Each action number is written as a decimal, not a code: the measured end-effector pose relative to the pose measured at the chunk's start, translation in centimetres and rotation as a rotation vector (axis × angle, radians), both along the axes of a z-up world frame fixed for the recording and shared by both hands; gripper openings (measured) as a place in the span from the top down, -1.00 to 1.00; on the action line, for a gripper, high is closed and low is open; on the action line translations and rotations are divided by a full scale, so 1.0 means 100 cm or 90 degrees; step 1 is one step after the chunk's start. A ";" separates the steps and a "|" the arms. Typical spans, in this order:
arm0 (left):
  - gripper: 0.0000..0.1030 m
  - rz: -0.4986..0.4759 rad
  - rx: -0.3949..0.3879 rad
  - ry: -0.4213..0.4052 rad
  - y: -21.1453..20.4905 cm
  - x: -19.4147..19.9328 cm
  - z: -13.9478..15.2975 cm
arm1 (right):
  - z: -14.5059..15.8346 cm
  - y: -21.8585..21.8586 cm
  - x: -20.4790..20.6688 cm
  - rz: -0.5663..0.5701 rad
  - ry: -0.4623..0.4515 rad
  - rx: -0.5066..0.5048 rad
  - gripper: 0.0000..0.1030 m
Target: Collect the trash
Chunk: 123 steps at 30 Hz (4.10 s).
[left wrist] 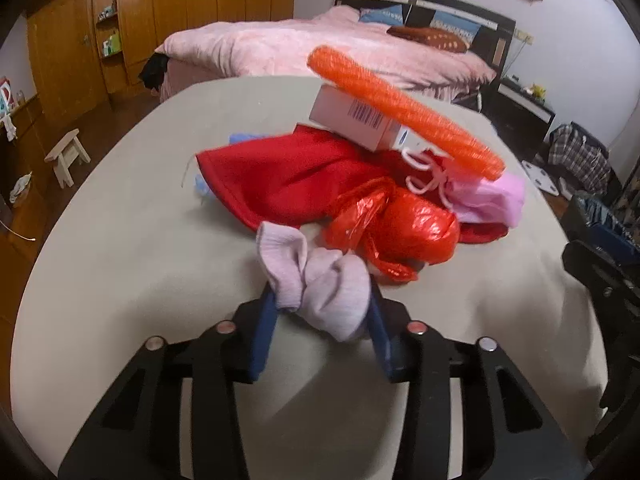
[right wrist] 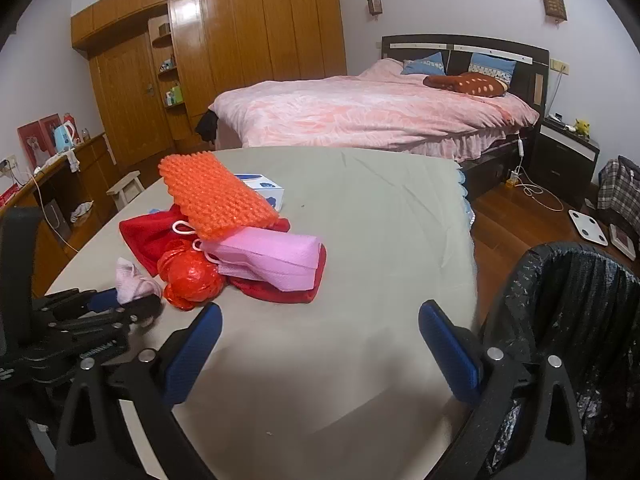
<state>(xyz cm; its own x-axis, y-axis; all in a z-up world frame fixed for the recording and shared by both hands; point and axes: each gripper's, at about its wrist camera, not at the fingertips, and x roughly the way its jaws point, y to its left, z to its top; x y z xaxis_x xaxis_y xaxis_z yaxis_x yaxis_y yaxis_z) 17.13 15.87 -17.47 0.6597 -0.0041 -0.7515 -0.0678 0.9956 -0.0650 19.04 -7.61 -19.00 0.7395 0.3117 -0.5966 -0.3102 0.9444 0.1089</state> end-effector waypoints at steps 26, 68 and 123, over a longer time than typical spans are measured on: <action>0.25 0.054 0.056 -0.146 0.025 -0.013 0.067 | 0.026 0.071 0.062 0.089 -0.019 0.008 -0.80; 0.25 -0.009 0.050 -0.154 -0.019 -0.026 0.070 | 0.027 0.023 0.018 0.131 0.065 0.085 0.22; 0.24 0.007 0.048 -0.148 -0.015 0.004 0.062 | -0.018 0.023 0.069 0.113 0.152 0.039 -0.11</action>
